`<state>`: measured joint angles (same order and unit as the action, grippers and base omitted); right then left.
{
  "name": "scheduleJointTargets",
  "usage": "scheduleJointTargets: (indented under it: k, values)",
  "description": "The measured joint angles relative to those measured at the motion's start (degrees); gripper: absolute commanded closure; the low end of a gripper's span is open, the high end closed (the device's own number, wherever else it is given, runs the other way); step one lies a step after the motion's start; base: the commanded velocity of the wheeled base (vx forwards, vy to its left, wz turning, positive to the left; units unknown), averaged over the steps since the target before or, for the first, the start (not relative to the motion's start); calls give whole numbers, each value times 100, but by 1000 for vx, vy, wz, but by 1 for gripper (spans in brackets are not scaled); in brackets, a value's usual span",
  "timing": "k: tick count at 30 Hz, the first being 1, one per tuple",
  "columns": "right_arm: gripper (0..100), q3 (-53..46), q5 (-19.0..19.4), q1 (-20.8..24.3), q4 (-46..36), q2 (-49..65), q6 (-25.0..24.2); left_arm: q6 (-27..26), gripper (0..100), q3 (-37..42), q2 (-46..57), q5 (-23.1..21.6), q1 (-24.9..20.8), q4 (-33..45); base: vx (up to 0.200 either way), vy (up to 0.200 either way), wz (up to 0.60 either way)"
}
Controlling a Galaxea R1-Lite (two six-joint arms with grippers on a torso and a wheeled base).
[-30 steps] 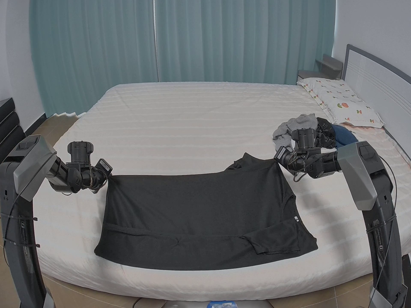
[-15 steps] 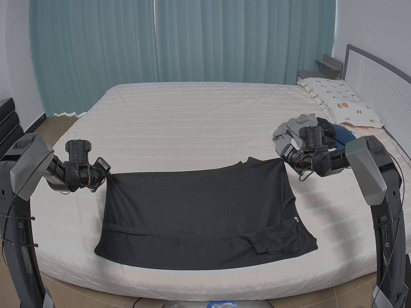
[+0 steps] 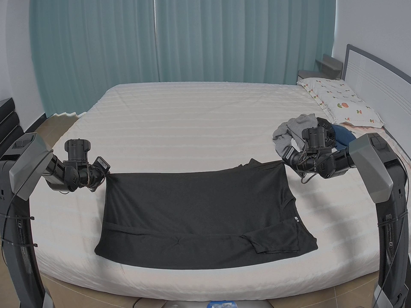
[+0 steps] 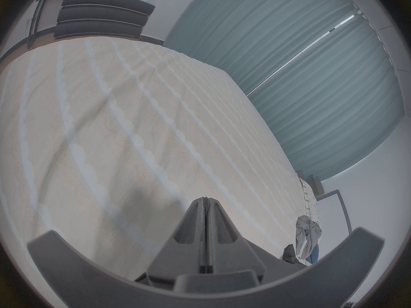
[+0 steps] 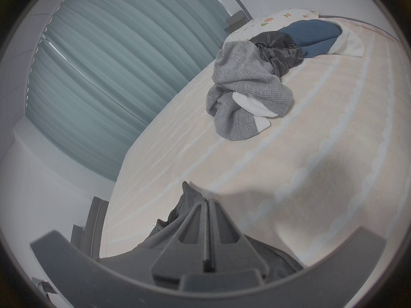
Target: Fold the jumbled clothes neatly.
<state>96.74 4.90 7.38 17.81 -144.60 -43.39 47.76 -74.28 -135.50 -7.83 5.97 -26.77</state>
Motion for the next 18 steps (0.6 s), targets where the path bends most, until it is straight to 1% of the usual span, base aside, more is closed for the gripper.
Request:
scheduleJointTargets:
  k: [9,18]
  values:
    - [100,-328,169,-44,-38,210,26,-68,100,229,201,-29,11,-13,0,0,0]
    - [100,-1262,469,-99,-13,631,283,-628,100,662,433,-38,-22,-44,0,0,0]
